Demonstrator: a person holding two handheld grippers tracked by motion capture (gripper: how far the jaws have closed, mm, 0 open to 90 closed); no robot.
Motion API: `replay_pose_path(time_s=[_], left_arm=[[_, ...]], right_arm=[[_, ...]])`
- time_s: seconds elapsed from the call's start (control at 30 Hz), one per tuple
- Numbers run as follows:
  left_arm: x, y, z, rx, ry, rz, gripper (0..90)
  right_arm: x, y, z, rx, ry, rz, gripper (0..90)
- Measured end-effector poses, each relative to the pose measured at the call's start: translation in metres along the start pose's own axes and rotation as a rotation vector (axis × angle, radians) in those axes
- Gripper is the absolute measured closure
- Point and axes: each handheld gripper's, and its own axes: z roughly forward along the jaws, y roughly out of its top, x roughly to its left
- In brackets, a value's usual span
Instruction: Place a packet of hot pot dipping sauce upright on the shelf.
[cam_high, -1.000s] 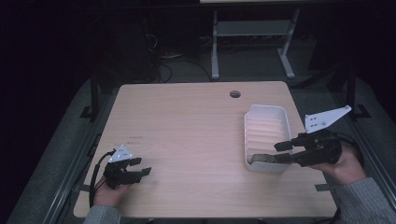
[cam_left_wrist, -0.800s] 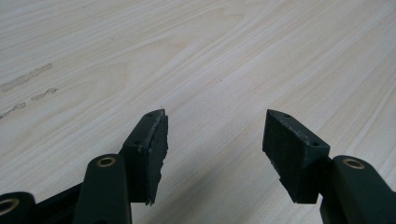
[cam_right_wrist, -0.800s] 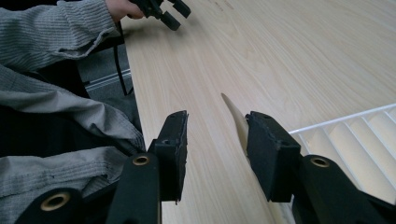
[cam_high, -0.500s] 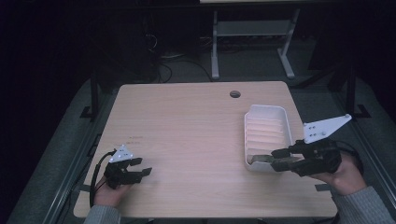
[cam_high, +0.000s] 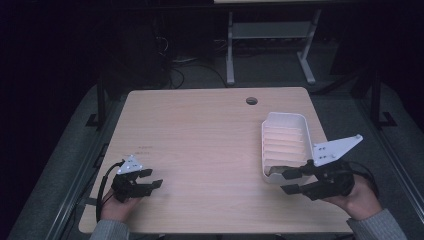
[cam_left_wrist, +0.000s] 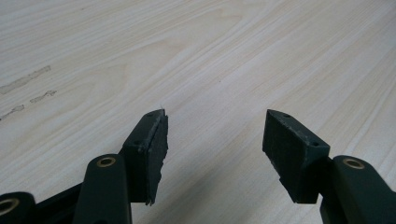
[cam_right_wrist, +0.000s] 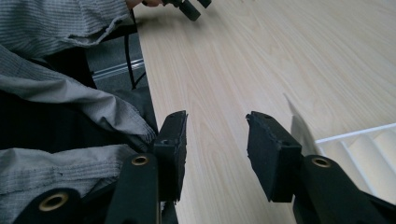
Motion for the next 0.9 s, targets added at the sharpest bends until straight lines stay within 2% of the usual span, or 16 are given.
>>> replay_pose_path(time_s=[0.4,0.7,0.9], left_arm=[[0.0,0.0,0.0,0.0,-0.004,0.005,39.4],[-0.002,0.001,0.001,0.001,-0.008,0.014,39.3],[-0.002,0.0,0.001,-0.001,-0.009,0.016,39.3]], right_arm=[[0.012,-0.005,0.027,0.009,0.01,-0.006,52.7],[0.023,-0.006,0.058,0.011,0.037,-0.014,49.3],[0.027,-0.008,0.077,0.021,0.051,-0.002,47.8]])
